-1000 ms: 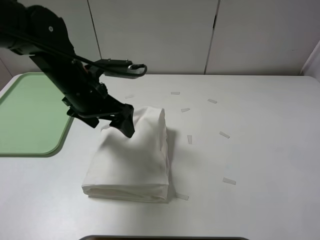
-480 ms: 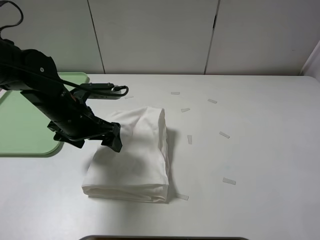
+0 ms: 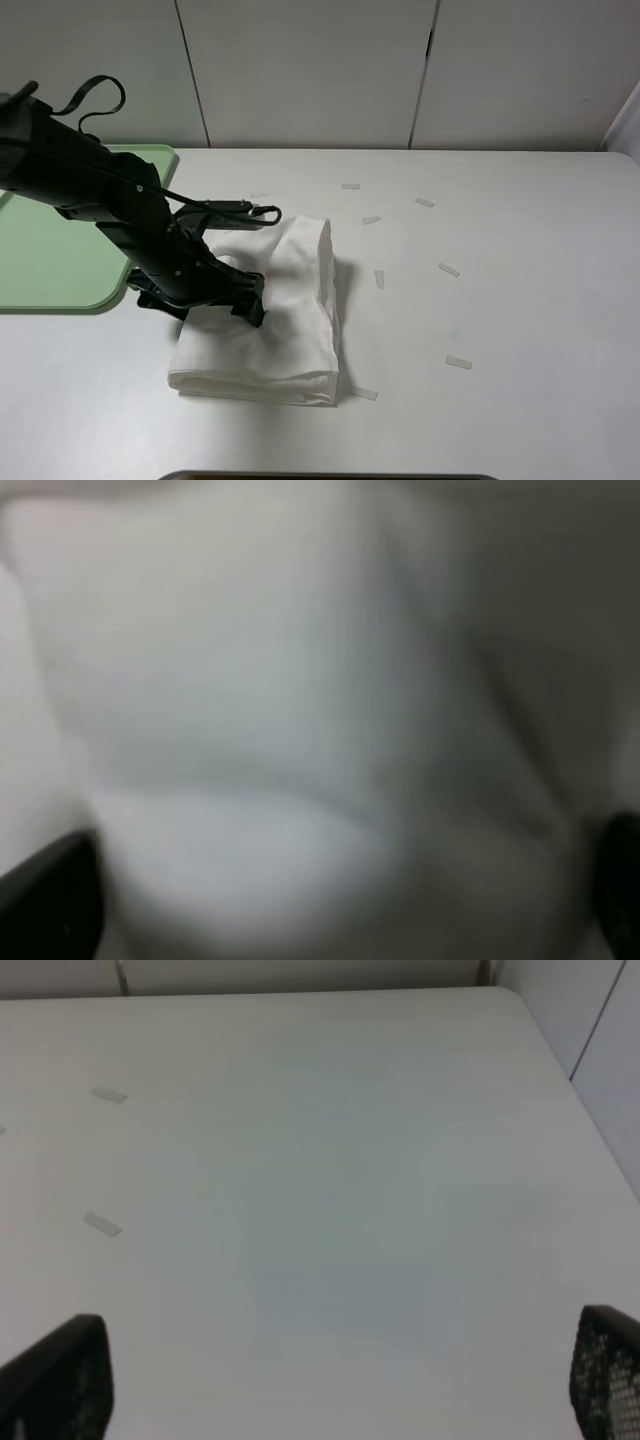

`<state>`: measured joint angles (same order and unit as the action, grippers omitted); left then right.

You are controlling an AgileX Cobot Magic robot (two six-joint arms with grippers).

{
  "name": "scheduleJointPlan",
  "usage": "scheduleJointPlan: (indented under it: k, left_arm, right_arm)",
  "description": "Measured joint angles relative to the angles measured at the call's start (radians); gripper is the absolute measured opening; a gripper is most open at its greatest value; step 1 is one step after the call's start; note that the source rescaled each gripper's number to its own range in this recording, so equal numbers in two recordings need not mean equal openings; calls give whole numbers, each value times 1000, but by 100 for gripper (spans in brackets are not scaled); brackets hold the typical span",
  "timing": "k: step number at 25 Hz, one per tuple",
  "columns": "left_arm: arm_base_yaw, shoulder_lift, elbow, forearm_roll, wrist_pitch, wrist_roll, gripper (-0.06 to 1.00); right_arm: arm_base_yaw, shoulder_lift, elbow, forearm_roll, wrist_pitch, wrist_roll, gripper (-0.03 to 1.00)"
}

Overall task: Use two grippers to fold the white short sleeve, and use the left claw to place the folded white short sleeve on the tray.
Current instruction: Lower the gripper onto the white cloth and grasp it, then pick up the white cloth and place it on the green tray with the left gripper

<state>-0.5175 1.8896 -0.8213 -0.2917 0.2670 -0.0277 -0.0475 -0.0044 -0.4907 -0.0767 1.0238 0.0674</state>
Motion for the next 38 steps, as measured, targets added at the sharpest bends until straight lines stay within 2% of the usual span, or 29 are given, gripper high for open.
scheduleJointPlan:
  k: [4,9,10,13,19,29,38]
  left_arm:
    - [-29,18,-11,1,-35,0,99]
    - [-45,26,-18,3,-62,2,91]
    - [-46,29,-18,2,-68,3,82]
    - [-46,35,-18,-3,-76,3,64]
    - [-51,41,-18,-28,-85,2,34]
    - [-50,9,-15,-18,-51,48,32]
    - [-49,-20,-13,80,-12,66,31]
  right_arm:
    - [0,0,0,0,0,0,100]
    - [0,0,0,0,0,0,100]
    - [0,0,0,0,0,0,100]
    - [0,0,0,0,0,0,100]
    - [0,0,0,0,0,0,100]
    - [0,0,0,0,0,0,100]
    - [0,0,0,0,0,0,100]
